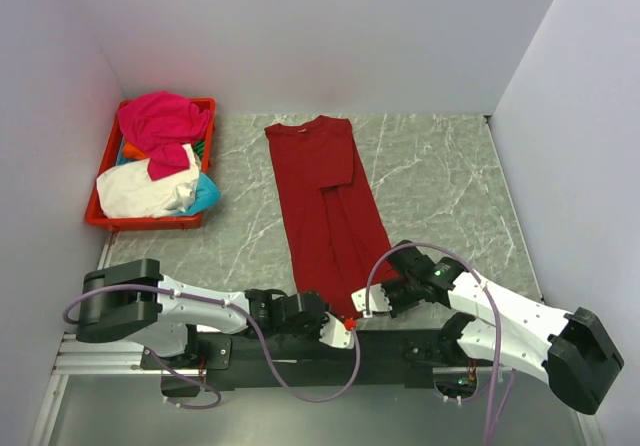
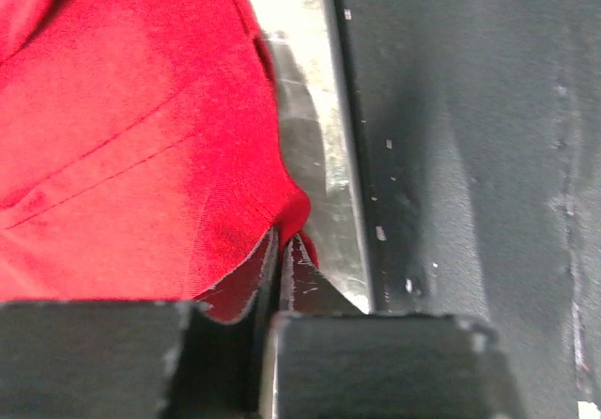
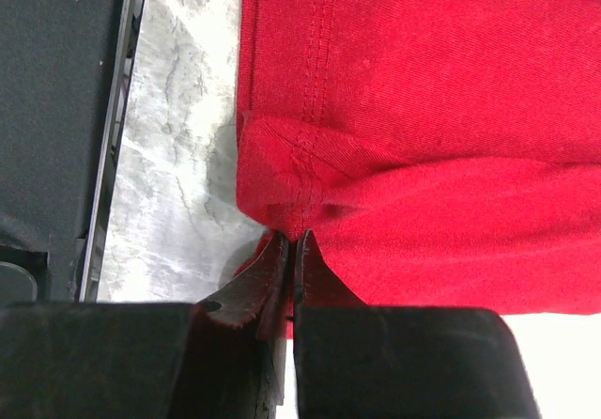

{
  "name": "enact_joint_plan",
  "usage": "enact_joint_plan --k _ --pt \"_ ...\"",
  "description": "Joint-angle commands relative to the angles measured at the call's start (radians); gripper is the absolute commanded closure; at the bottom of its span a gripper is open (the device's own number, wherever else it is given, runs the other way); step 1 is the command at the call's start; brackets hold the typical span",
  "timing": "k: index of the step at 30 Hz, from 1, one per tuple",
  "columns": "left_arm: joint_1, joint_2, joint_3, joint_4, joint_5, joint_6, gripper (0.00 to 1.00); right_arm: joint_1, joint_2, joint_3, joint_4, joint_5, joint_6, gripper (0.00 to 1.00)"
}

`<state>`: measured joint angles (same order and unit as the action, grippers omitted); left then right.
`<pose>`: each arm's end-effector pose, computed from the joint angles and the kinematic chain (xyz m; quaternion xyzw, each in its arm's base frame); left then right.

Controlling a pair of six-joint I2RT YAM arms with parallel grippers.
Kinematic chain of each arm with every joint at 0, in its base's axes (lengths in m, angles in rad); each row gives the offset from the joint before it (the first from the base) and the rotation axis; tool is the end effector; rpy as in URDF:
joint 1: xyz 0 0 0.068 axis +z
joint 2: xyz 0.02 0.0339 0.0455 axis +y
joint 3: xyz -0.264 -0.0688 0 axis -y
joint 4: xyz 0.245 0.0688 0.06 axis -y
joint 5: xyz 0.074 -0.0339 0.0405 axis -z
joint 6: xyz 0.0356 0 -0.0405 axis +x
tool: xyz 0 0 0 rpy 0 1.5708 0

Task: Fold and stack the t-shirts
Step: Fold the tshirt

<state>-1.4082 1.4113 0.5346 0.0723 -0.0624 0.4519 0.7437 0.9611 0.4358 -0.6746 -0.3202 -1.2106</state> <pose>0.0438 -0.2531 0.1453 0.7362 0.5635 -0.1463 0.3451 0.1028 0.1098 0.1585 -0.8207 0.5184 0.1103 0.2133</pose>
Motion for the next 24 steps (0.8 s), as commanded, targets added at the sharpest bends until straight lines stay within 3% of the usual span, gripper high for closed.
enact_joint_plan --k 1,8,14,20,24 --pt "0.002 0.040 -0.028 -0.080 -0.063 0.011 0.99 0.009 -0.027 0.030 -0.005 -0.029 0.040 1.00" --pt "0.037 -0.064 -0.048 -0.080 -0.088 0.030 1.00 -0.010 -0.054 0.078 0.010 -0.065 0.109 1.00" --pt "0.123 -0.190 -0.041 -0.083 -0.077 0.060 1.00 -0.102 -0.053 0.165 0.003 -0.102 0.132 1.00" --pt "0.267 -0.206 0.008 -0.020 -0.065 0.117 1.00 -0.217 0.051 0.299 0.049 -0.125 0.149 1.00" --pt "0.415 -0.134 0.099 0.017 -0.014 0.152 1.00 -0.256 0.219 0.414 0.110 -0.112 0.180 1.00"
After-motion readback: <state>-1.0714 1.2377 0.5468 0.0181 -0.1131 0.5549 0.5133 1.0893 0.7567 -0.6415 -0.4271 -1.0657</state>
